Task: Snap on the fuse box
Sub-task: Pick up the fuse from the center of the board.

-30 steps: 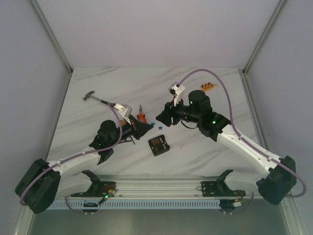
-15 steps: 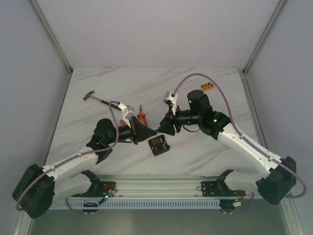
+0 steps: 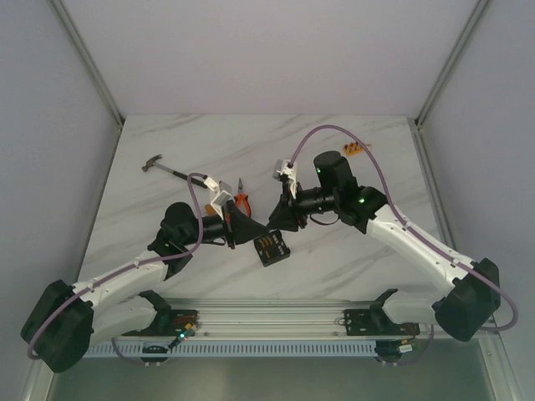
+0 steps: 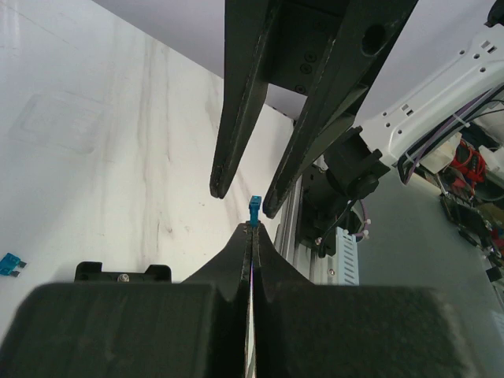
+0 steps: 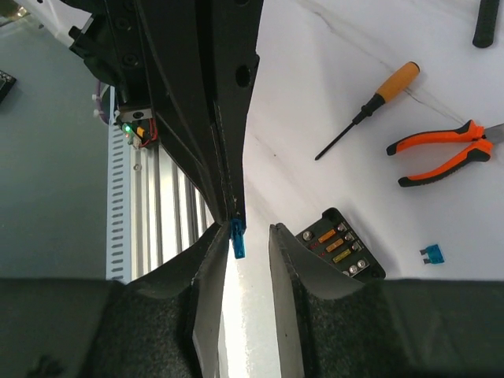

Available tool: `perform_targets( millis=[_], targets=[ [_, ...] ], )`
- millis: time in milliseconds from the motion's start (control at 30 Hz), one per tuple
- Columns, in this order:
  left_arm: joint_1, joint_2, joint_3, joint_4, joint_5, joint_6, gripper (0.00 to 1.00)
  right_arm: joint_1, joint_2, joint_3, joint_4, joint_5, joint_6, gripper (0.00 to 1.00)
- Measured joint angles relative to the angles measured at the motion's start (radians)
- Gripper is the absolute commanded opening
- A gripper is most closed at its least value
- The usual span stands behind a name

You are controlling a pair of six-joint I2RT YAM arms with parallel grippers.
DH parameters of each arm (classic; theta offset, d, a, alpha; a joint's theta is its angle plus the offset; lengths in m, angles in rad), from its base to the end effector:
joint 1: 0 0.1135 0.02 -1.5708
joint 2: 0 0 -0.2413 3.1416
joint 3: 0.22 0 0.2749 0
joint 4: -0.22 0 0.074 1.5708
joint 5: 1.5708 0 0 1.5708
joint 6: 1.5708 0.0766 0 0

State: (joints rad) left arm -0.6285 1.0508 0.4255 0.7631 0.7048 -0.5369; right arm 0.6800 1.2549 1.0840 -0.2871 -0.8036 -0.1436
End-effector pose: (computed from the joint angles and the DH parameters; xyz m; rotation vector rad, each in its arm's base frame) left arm 0.2004 -0.2070 0.2327 0.7075 1.4822 -1.4206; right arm 0.2248 0.2527 0.3001 -1.2817 1.6172 1.1462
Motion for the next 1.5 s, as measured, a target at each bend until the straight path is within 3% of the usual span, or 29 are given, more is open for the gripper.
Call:
perform_targets(
  millis=[500, 1000, 1100, 1300, 1500],
  targets=[
    [-0.001, 0.0, 0.0, 0.003, 0.006, 0.0, 0.0, 0.0, 0.017, 0.005, -0.012, -0.069, -0.029, 0.22],
    [-0.001, 0.0, 0.0, 0.007, 0.021, -0.003, 0.0, -0.002, 0.025, 0.006, -0.021, -0.098, -0.052, 0.0],
    [-0.002, 0.001, 0.0, 0.003, 0.008, -0.004, 0.11, -0.002, 0.025, 0.006, -0.022, -0.085, -0.049, 0.0],
    [-0.007, -0.008, -0.006, -0.063, -0.107, -0.036, 0.29, 0.018, 0.016, 0.005, -0.024, 0.071, 0.019, 0.0],
    [-0.007, -0.023, -0.082, -0.141, -0.259, -0.143, 0.33, 0.133, -0.001, -0.016, -0.034, 0.365, 0.136, 0.0]
  ],
)
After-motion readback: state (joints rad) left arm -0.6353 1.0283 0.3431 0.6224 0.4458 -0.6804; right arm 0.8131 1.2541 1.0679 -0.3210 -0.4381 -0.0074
